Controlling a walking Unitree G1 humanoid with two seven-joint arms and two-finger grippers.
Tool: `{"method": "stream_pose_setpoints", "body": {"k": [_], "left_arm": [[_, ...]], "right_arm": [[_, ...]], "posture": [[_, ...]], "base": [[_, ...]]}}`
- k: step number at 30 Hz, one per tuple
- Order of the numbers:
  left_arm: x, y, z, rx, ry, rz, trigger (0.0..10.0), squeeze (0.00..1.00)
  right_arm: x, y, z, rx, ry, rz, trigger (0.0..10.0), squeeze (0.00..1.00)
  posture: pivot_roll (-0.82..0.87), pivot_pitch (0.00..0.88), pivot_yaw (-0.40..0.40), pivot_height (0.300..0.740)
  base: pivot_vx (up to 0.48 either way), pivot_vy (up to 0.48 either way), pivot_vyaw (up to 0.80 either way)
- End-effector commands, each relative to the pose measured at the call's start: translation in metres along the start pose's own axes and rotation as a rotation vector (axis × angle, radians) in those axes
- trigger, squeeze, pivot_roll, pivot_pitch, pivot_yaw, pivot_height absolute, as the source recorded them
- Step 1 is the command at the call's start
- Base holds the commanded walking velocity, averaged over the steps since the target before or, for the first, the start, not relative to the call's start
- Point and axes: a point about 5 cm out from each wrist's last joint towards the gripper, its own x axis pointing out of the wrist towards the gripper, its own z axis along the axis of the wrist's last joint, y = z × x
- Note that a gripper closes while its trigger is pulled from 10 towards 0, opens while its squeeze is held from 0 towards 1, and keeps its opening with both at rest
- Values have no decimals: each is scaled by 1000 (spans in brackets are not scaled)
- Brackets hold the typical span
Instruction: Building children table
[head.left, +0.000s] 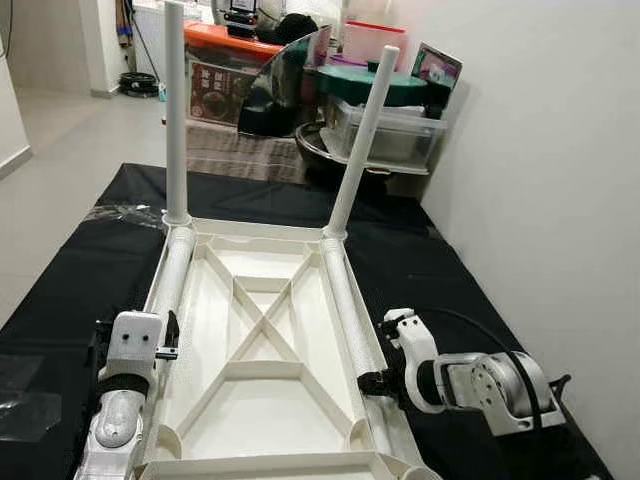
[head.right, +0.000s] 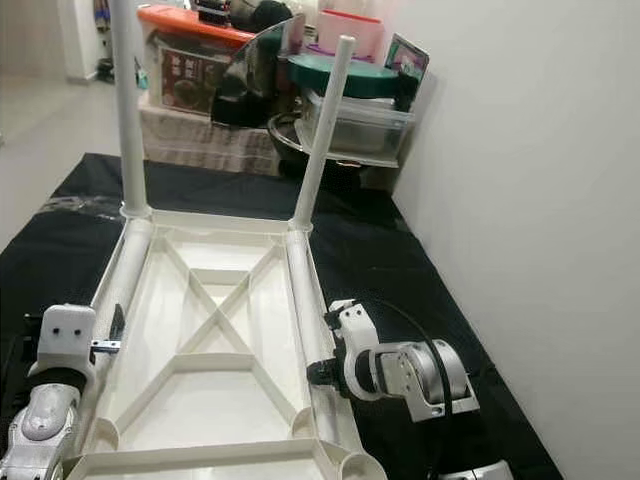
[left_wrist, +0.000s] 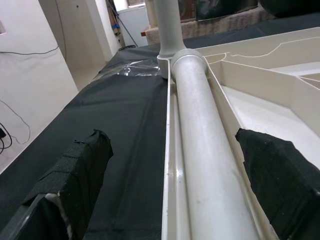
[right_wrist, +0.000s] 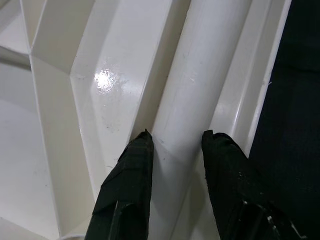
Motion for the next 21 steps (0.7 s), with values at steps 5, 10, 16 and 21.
{"method": "stream_pose_setpoints", "body": {"k": [5, 10, 16, 21], "left_arm": [[-5, -3, -14, 12, 71, -20, 10000, 0], [-5, -3, -13, 14, 69, -21, 10000, 0], [-4, -3, -13, 18, 68, -22, 10000, 0], [-5, -3, -13, 21, 66, -20, 10000, 0]], "right_arm": [[20, -18, -59, 120, 297, -96, 10000, 0], [21, -15, -57, 116, 294, -84, 10000, 0], [23, -14, -57, 93, 290, -83, 10000, 0], [24, -13, -57, 83, 284, -77, 0, 0]], "posture": [[-24, 0, -172, 740], [-23, 0, -171, 740], [-17, 0, -173, 740], [-11, 0, -174, 740]], "base": [[0, 0, 0], [0, 0, 0], [0, 0, 0], [0, 0, 0]]}}
